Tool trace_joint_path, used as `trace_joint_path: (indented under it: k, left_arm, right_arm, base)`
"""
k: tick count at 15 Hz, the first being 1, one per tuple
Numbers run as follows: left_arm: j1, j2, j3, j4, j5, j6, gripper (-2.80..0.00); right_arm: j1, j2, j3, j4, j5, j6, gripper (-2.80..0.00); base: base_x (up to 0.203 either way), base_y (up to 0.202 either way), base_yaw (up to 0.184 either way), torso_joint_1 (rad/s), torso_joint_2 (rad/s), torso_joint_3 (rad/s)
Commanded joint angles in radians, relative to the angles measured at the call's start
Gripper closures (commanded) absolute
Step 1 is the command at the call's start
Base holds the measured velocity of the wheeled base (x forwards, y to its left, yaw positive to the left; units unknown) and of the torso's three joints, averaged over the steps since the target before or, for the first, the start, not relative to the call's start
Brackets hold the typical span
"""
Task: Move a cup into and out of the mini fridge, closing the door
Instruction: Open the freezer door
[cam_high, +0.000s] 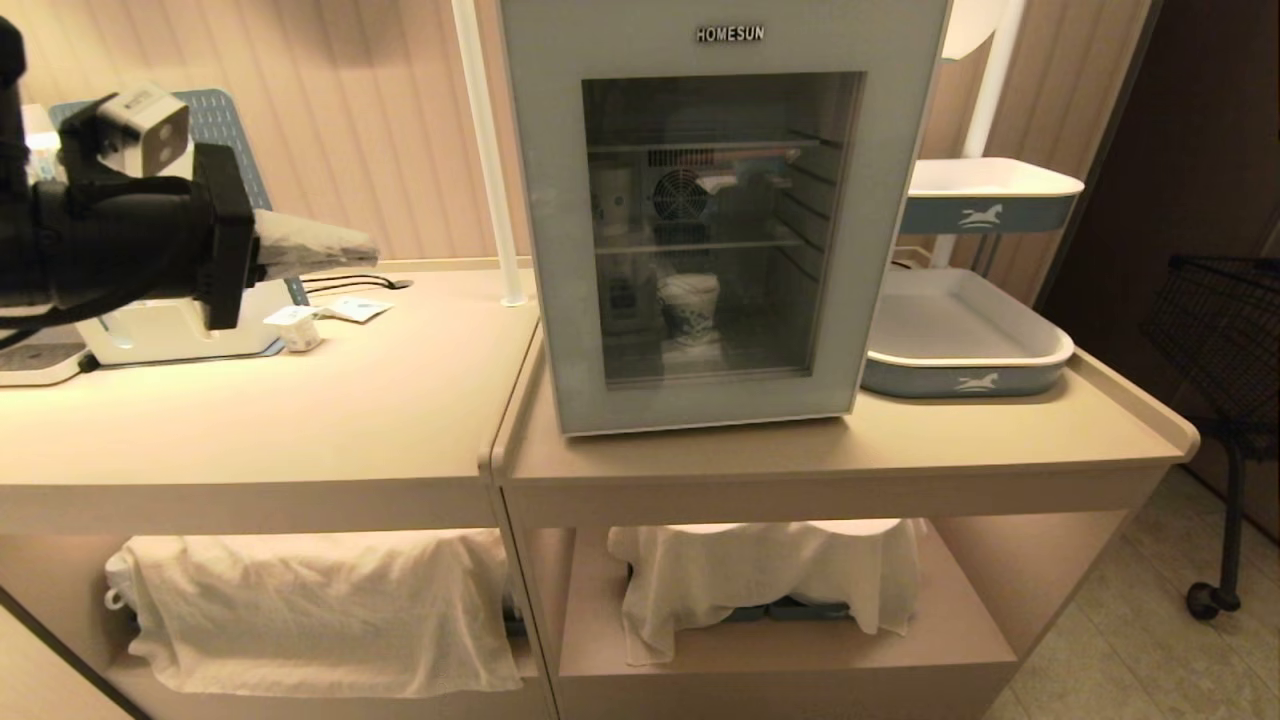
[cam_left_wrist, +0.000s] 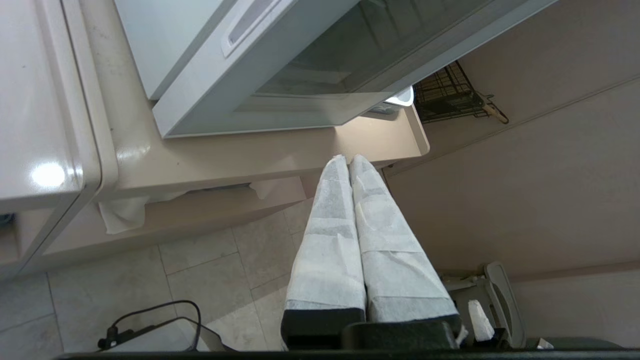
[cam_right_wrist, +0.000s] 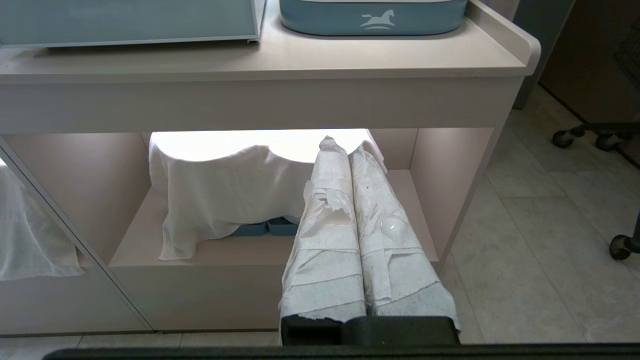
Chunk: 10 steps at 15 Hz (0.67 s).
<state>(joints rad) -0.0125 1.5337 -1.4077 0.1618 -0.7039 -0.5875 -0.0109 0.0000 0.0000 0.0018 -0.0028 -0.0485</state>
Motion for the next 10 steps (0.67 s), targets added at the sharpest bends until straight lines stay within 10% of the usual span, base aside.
trace_joint_path:
  k: [1, 10]
  left_arm:
    - [-0.014, 0.066, -0.006, -0.011, -0.003, 0.004, 0.0]
    - [-0.054, 0.292, -0.009, -0.337, 0.006, 0.034, 0.0]
  right_arm:
    - [0.0, 0.002, 0.018, 0.0, 0.0, -0.001, 0.0]
    - [0.0, 0.001, 0.018, 0.0, 0.0, -0.001, 0.0]
  base:
    - [0.0, 0.0, 0.0, 0.0, 0.0, 0.0]
    - [0.0, 0.0, 0.0, 0.0, 0.0, 0.0]
